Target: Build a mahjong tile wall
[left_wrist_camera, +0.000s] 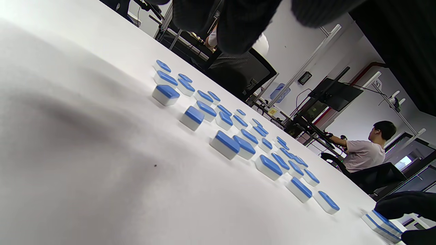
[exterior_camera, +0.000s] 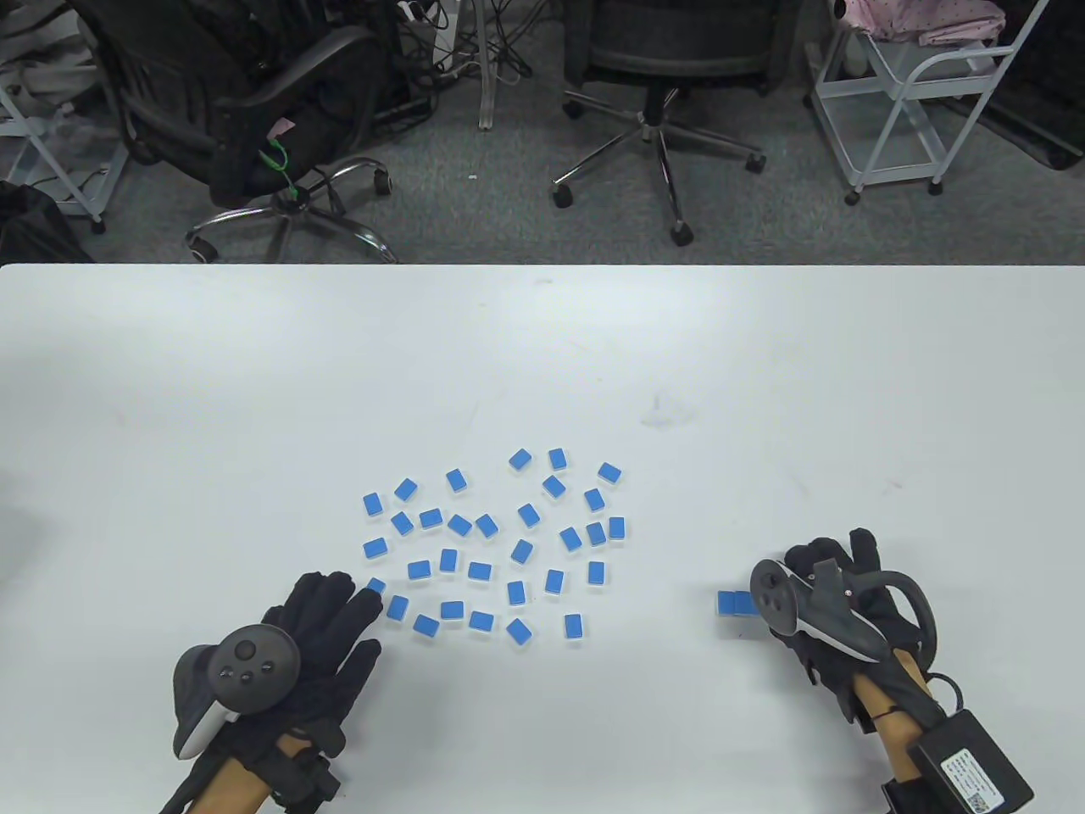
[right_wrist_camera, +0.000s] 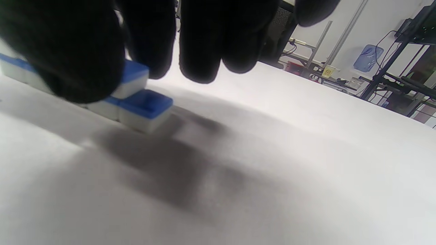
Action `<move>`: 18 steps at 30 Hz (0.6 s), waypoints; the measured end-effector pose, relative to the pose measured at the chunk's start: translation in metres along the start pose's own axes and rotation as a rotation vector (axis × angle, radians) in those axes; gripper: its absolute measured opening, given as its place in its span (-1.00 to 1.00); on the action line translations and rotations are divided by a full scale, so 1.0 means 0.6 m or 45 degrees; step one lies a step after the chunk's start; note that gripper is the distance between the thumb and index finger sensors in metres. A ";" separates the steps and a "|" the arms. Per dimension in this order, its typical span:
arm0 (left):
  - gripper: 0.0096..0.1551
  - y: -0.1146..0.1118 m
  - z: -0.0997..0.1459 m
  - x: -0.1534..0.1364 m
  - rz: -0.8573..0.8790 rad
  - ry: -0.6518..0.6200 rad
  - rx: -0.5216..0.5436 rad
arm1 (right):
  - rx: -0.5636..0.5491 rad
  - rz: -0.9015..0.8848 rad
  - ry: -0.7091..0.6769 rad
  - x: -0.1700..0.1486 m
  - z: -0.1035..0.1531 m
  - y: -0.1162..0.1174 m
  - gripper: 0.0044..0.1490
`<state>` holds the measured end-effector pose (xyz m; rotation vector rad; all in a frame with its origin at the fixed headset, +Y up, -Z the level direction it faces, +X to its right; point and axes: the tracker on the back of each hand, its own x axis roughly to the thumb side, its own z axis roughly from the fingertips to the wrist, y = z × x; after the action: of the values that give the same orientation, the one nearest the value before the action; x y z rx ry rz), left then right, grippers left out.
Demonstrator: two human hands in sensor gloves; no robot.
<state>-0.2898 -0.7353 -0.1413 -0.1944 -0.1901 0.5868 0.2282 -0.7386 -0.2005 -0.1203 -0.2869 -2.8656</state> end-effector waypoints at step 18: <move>-0.22 0.001 0.001 -0.001 -0.001 -0.005 0.000 | 0.012 -0.037 0.007 0.001 0.000 0.002 -0.25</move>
<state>-0.2905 -0.7351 -0.1407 -0.1934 -0.1940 0.5866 0.2277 -0.7398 -0.2001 -0.1074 -0.3030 -2.8927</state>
